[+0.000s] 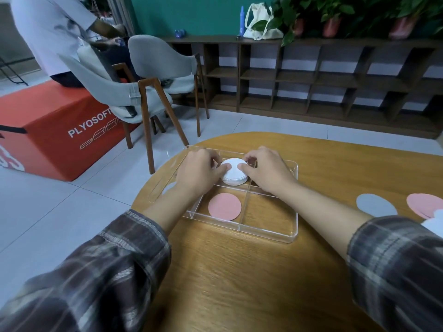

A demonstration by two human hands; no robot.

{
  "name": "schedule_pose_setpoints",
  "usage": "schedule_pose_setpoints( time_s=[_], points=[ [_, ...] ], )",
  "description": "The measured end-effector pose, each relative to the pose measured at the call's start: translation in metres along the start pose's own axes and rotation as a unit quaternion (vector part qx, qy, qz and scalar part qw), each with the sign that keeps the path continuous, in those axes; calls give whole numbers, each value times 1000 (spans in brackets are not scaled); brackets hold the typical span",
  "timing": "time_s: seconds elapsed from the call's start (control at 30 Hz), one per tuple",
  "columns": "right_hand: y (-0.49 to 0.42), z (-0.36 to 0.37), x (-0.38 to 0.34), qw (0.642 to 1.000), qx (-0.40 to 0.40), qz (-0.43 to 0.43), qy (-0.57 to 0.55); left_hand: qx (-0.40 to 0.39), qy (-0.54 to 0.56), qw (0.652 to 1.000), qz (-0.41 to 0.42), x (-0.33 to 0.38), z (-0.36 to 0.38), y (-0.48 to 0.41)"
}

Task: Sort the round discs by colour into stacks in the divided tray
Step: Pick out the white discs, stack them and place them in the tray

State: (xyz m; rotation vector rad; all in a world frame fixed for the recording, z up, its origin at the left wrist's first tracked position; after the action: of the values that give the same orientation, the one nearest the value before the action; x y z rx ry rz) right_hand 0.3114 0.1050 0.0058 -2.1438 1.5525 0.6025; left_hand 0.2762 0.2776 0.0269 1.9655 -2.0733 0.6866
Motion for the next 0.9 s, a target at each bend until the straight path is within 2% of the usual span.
schedule_pose_setpoints(
  time_s=[0.17, 0.27, 0.57, 0.9],
  points=[
    [11, -21, -2, 999, 41, -16, -15, 3, -22, 1000, 10, 15, -8, 3],
    [30, -39, 4, 998, 38, -38, -36, -16, -21, 999, 39, 37, -14, 11],
    [139, -110, 51, 996, 62, -26, -61, -25, 66, 988, 141, 153, -13, 62],
    [263, -185, 130, 994, 104, 5, -43, -60, 79, 966, 239, 286, 48, 117]
  ],
)
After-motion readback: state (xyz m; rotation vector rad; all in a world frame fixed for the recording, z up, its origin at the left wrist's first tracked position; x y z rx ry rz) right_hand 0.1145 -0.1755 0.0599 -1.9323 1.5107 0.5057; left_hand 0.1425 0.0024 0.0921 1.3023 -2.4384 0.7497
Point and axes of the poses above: each hand's wrist, its own y-axis away from the middle knuckle, its own z-axis out of the palm, x = y × z, the point moved 10 cm from there along -y, towards the middle knuckle, and after that the axes turned 7 degrees about -x, right-handed, at the moved point
